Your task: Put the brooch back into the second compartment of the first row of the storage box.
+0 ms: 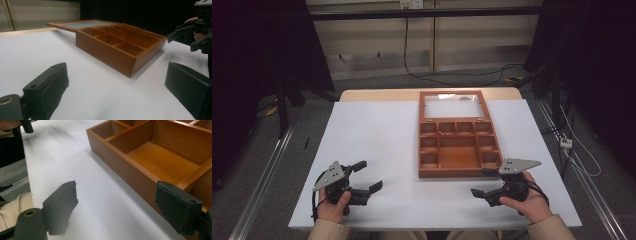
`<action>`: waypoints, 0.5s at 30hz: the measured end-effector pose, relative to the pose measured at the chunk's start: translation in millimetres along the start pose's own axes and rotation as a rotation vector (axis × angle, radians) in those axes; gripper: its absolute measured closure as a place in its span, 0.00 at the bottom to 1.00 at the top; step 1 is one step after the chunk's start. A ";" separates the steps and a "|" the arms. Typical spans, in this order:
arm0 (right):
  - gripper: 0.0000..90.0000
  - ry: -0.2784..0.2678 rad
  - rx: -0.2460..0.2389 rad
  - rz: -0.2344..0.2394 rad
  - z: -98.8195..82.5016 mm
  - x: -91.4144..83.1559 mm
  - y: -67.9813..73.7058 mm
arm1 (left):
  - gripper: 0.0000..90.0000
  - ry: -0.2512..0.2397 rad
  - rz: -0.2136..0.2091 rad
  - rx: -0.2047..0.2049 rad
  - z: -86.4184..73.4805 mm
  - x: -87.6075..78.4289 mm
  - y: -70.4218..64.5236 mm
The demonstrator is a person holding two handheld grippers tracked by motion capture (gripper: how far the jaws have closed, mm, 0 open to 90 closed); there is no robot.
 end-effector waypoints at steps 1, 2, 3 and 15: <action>0.20 -0.002 0.001 -0.005 -0.7 -0.7 -0.8 | 0.05 0.000 0.000 0.000 -0.1 0.0 0.0; 0.20 -0.003 0.003 -0.008 -1.6 -1.4 -1.5 | 0.05 0.000 0.000 0.000 -0.1 -0.1 0.0; 0.20 -0.003 0.004 -0.006 -2.5 -2.0 -1.8 | 0.05 0.000 0.000 0.000 -0.1 -0.1 0.0; 0.20 0.000 0.011 -0.022 -11.7 -7.5 -7.7 | 0.05 0.002 0.002 0.000 -0.3 -0.4 0.1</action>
Point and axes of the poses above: each handheld gripper's, and its own axes: x roughly forward along the jaws, z roughly out of its top, y roughly to its left, the point moved 10 cm from there along x, roughly forward along the jaws, and after that the axes turned 2 degrees about -x, right-handed, at the moved point
